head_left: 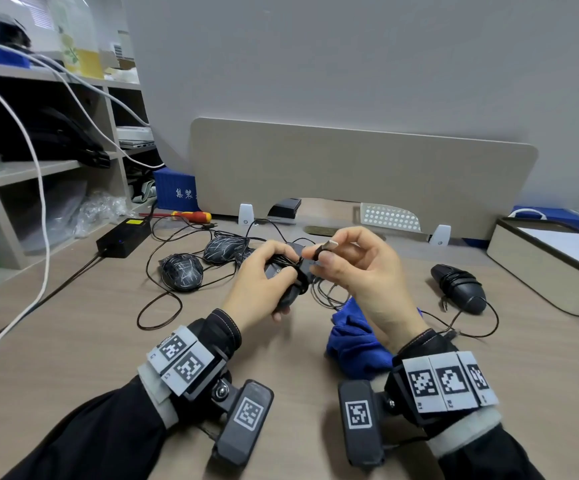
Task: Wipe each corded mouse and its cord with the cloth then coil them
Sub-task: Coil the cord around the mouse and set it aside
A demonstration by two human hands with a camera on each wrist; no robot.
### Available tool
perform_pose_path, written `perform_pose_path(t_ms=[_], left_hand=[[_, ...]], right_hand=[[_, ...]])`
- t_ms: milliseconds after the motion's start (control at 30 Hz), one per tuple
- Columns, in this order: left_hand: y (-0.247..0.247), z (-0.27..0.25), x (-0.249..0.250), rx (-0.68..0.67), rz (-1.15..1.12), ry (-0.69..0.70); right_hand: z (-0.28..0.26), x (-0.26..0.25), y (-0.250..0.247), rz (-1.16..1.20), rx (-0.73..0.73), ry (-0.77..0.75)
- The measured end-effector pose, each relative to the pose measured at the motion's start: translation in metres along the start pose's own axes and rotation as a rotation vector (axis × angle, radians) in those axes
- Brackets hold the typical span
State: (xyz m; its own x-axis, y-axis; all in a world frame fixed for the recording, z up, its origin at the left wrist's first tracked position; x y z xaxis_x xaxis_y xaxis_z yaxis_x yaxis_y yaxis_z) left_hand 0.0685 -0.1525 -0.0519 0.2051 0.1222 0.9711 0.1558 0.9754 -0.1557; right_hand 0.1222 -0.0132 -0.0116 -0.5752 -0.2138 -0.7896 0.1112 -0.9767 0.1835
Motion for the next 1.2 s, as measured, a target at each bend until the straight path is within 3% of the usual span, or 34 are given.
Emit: perform_pose_path(t_ms=[200, 533, 800, 967, 1200], left_hand=[[-0.008, 0.001, 0.002, 0.062, -0.053, 0.009], [-0.016, 0.004, -0.007, 0.113, -0.132, -0.08], [-0.007, 0.004, -0.015, 0.042, -0.295, -0.193], [-0.002, 0.003, -0.019, 0.03, -0.217, -0.18], [0.015, -0.004, -0.011, -0.096, -0.06, -0.141]], right_hand=[[-0.005, 0.006, 0.012, 0.095, -0.049, 0.084], [-0.013, 0.021, 0.022, 0.032, -0.138, 0.189], [-0.012, 0.035, 0.022, 0.055, -0.137, 0.236], [-0.011, 0.038, 0.023, -0.086, -0.189, 0.233], [-0.003, 0.037, -0.002, -0.269, -0.012, 0.281]])
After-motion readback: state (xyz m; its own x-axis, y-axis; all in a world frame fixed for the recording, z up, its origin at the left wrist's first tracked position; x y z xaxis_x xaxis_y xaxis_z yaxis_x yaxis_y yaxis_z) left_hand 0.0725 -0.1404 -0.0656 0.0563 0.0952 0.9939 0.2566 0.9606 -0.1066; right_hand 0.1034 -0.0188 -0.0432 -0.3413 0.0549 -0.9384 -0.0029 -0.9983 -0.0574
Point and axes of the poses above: each hand's wrist, its own z-axis towards the middle knuckle, its own y-axis out of the palm, x = y × z, the point moved 9 cm from there along z, towards the middle knuckle, and after that the axes turned 9 degrees about -y, right-handed, at the moved point
